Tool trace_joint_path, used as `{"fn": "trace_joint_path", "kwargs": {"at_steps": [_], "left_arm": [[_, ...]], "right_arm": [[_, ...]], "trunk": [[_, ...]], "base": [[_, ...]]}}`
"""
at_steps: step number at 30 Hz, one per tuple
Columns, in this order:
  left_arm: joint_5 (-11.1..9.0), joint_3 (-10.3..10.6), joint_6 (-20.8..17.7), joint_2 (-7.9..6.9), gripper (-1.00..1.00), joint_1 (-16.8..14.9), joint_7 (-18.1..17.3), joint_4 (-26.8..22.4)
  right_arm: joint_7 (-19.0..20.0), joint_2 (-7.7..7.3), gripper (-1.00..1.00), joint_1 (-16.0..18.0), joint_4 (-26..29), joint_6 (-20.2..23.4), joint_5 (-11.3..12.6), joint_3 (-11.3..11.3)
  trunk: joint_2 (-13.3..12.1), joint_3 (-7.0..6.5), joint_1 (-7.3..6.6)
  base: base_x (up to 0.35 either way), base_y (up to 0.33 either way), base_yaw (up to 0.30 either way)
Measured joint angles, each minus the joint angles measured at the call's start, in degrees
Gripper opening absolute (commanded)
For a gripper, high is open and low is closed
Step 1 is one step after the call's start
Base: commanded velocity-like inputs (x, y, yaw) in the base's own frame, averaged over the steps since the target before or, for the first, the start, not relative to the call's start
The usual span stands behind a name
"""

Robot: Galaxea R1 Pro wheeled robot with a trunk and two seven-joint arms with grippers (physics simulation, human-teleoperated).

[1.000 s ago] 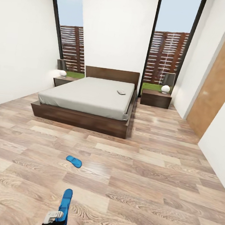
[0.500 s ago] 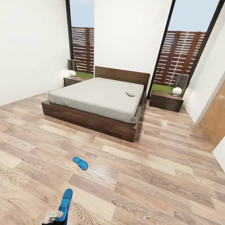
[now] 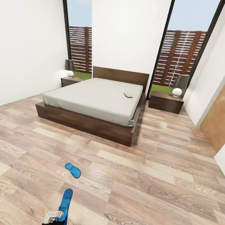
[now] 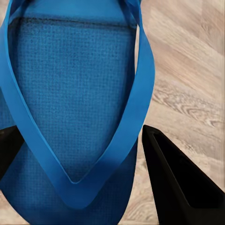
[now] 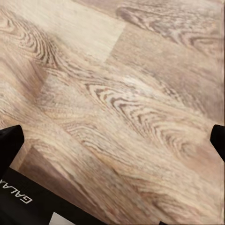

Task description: In the bedroom, move the book from the bed onto either nightstand, and place the two sandals side by side next to the bed.

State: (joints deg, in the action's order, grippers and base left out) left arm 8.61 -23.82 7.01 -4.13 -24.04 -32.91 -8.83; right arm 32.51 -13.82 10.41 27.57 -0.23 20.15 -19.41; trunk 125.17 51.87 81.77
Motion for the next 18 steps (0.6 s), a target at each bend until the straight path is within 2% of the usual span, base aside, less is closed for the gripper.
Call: {"fn": "trace_joint_path", "kwargs": {"at_steps": [9,18], "left_arm": [[0.0,0.0,0.0,0.0,-1.0,0.01,0.02,-0.03],[-0.07,-0.03,-0.01,-0.01,-1.0,0.01,0.03,-0.03]], "right_arm": [[0.01,0.0,1.0,0.01,0.0,-0.01,0.0,0.0],[-0.07,0.01,1.0,0.02,0.02,-0.01,0.0,-0.01]], "trunk": [[0.0,0.0,0.0],[0.0,0.0,0.0]], "base": [[0.259,-0.212,0.149],[0.25,-0.221,0.258]]}}
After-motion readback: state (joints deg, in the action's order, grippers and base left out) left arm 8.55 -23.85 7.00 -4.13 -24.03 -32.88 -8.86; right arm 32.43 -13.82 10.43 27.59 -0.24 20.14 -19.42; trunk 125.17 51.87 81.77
